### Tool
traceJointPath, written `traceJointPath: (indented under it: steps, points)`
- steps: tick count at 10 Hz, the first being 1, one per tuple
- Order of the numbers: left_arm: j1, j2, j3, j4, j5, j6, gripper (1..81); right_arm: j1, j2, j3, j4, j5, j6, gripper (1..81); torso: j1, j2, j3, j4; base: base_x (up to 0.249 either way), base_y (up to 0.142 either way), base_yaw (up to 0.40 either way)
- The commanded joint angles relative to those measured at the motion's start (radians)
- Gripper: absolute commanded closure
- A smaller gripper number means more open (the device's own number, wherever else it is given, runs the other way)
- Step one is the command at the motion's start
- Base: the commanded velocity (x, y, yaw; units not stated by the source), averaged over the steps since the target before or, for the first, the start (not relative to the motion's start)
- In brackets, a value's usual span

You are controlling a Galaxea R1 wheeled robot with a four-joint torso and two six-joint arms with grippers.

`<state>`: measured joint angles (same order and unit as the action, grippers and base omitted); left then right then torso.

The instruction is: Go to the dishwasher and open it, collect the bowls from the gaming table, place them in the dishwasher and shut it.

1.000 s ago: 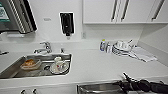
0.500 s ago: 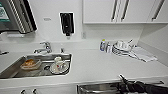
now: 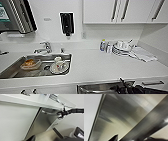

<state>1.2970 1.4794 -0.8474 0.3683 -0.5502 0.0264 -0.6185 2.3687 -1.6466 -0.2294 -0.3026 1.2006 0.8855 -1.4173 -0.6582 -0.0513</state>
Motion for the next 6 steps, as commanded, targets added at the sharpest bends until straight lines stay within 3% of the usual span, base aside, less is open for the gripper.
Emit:
traceJointPath:
  steps: [1, 3, 6]
  points:
    - [-0.052, -0.046, 0.014, 0.023, 0.009, 0.006, 1.0, 0.055, 0.0, -0.011, -0.07, -0.086, -0.003, 1.0, 0.0, 0.0, 0.0, 0.0, 0.0, 0.0, 0.0]
    - [-0.052, -0.042, 0.004, 0.014, 0.01, 0.006, 1.0, -0.006, 0.002, -0.027, -0.106, -0.086, -0.003, 1.0, 0.0, 0.0, 0.0, 0.0, 0.0, 0.0, 0.0]
    - [-0.052, -0.043, -0.004, 0.011, 0.01, 0.004, 1.0, -0.076, -0.07, 0.011, -0.108, -0.069, -0.012, 1.0, 0.0, 0.0, 0.0, 0.0, 0.0, 0.0, 0.0]
